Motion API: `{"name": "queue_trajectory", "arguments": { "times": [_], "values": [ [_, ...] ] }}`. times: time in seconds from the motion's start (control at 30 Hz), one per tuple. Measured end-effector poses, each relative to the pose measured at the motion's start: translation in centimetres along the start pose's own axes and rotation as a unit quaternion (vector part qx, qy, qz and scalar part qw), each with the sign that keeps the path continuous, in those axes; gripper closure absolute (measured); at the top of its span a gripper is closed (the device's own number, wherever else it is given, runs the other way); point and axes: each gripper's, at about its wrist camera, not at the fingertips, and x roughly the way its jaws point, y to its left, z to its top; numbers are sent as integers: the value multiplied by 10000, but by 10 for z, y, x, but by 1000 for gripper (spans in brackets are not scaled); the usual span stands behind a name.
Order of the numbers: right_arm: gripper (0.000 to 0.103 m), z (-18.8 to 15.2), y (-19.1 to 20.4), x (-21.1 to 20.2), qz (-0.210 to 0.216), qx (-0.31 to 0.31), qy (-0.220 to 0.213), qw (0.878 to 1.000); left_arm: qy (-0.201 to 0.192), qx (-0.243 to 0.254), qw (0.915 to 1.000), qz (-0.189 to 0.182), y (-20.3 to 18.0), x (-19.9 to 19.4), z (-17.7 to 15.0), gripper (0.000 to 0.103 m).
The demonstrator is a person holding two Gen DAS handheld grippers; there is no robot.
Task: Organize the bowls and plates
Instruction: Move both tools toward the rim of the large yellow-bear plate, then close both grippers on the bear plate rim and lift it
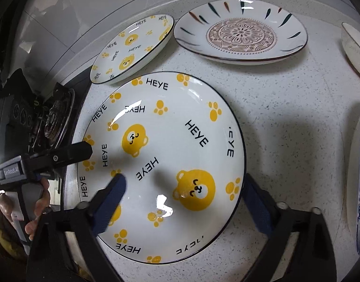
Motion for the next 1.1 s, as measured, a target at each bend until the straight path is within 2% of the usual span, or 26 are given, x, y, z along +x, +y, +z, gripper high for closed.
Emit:
{"name": "queue_trajectory", "arguments": {
  "times": [0.07, 0.13, 0.23, 0.3, 0.4, 0.43, 0.5, 0.53, 0.6, 0.63, 0.73, 0.8, 0.83, 0.9, 1.1],
  "values": [
    [26, 1, -1, 0, 29, -40, 42, 10000, 89, -5, 9999, -63, 0, 2, 3, 4],
    [35, 2, -3, -1, -7, -82, 34, 10000, 185, -31, 9997, -132, 1, 2, 4, 4],
    [54, 4, -9, -4, -101, -101, 46, 9999, 223, -81, 9994, -239, 3, 1, 4, 3],
    [72, 5, -15, -4, -137, -82, 56, 9999, 272, -81, 9992, -298, 5, 0, 4, 4],
    [85, 7, -24, -5, -84, -46, 95, 9999, 347, -67, 9987, -369, 7, -2, 4, 7],
    [85, 8, -26, -5, -11, -25, 122, 9999, 370, -41, 9985, -389, 7, -2, 4, 11],
    [86, 8, -28, -5, 29, -84, 154, 9998, 453, -70, 9974, -555, 10, -2, 4, 28],
    [86, 8, -28, -5, 40, -122, 168, 9998, 505, -113, 9961, -716, 13, -2, 4, 31],
    [86, 9, -29, -5, 104, -156, 201, 9996, 593, -224, 9933, -965, 20, 1, 2, 50],
    [86, 9, -29, -5, 112, -176, 212, 9996, 658, -328, 9915, -1071, 24, 3, 1, 55],
    [86, 10, -27, -4, 111, -247, 239, 9993, 611, -538, 9909, -1073, 35, 1, 1, 72],
    [86, 10, -27, -4, 117, -305, 254, 9991, 611, -579, 9917, -974, 42, 0, 1, 91],
    [86, 9, -27, -4, 108, -318, 250, 9991, 614, -584, 9920, -935, 45, 1, 1, 95],
    [86, 9, -25, -4, 77, -368, 203, 9991, 589, -617, 9920, -936, 47, 3, 0, 96],
    [87, 4, -21, -6, 9, -373, 90, 9993, 453, -505, 9958, -608, 40, -1, -5, 95]
  ]
}}
